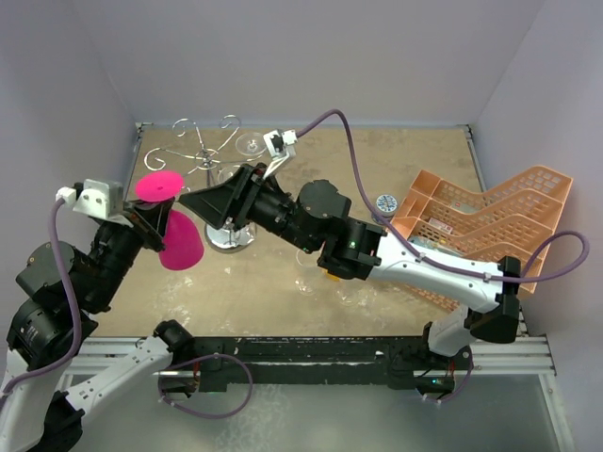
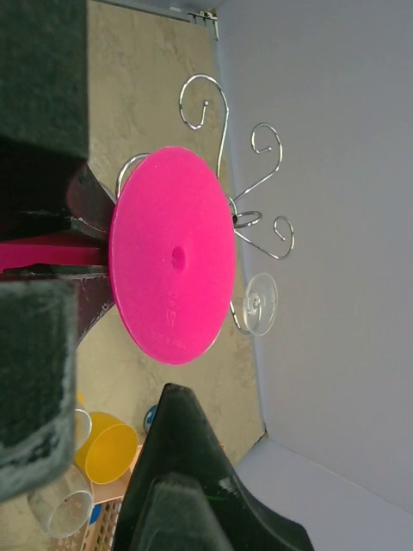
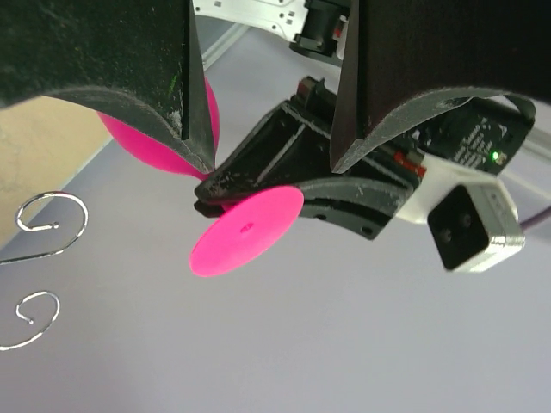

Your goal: Place the wine glass upside down on the wine glass rack

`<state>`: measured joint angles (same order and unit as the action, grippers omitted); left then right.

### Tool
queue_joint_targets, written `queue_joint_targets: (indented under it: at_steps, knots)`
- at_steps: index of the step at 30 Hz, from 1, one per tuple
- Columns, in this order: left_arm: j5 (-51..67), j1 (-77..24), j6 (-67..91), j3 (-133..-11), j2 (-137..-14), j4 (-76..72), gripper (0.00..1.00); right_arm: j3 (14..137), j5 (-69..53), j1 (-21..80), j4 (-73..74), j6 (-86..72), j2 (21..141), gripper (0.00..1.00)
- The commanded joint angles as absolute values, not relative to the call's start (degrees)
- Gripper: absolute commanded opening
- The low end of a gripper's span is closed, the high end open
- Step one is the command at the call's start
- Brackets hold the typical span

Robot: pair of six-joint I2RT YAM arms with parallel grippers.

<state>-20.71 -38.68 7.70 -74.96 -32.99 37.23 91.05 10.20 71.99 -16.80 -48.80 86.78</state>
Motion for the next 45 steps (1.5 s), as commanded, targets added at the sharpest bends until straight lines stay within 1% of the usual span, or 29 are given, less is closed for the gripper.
queue_joint_targets:
  at_steps: [1,7,12,15,17,19,21,25,26,28,31,32,35,39,45]
  knots:
    - [-17.60,-38.67,4.33,-73.40,-31.56,34.28,0.00,95.95,14.32,71.68,-15.06,-56.01,87.63,0.58]
    - [-14.50,-38.67,2.03,-70.05,-29.30,31.12,0.00,96.40,15.10,69.87,-12.02,-62.57,88.86,0.56]
    - [-13.37,-38.67,0.81,-68.23,-28.47,28.84,0.00,96.72,9.56,67.91,-11.68,-64.95,90.63,0.50]
    - [-13.59,-38.66,0.22,-67.91,-28.50,28.62,0.00,96.44,5.09,67.55,-14.40,-64.47,91.65,0.48]
    - [-13.88,-38.63,-0.05,-67.70,-28.27,28.46,0.00,96.68,2.62,67.52,-15.50,-64.51,92.41,0.45]
    - [-14.21,-38.66,-0.26,-67.55,-28.06,28.52,0.00,96.32,0.30,67.50,-16.75,-65.01,93.25,0.38]
    - [-14.33,-38.63,-0.43,-67.43,-27.79,28.76,0.00,95.50,-1.94,67.54,-18.60,-65.92,93.75,0.27]
    - [-16.06,-38.67,0.01,-67.39,-27.26,30.27,0.00,94.02,-5.44,67.51,-22.10,-68.25,94.51,0.10]
    - [-17.60,-38.66,1.09,-67.67,-27.09,30.76,0.05,93.69,-6.24,67.50,-23.48,-68.82,94.67,0.06]
    - [-20.34,-38.67,2.51,-68.56,-27.08,32.50,0.18,93.36,-7.45,67.51,-24.78,-69.86,95.19,0.00]
    - [-23.21,-38.67,5.25,-70.27,-27.26,35.68,0.37,93.36,-9.04,67.29,-26.58,-71.26,95.98,0.00]
    - [-23.51,-38.67,6.62,-71.22,-27.60,37.19,0.40,93.30,-9.35,67.16,-27.23,-71.47,96.16,0.00]
    - [-23.19,-38.67,11.60,-74.21,-28.36,42.54,0.45,93.34,-9.38,66.65,-28.36,-71.98,96.39,0.00]
    - [-22.12,-38.67,19.96,-78.49,-28.34,49.16,0.48,93.44,-10.71,65.58,-29.85,-73.46,96.97,0.00]
    - [-16.50,-38.67,27.83,-81.38,-26.20,50.25,0.50,93.08,-12.91,64.13,-32.35,-75.84,97.97,0.00]
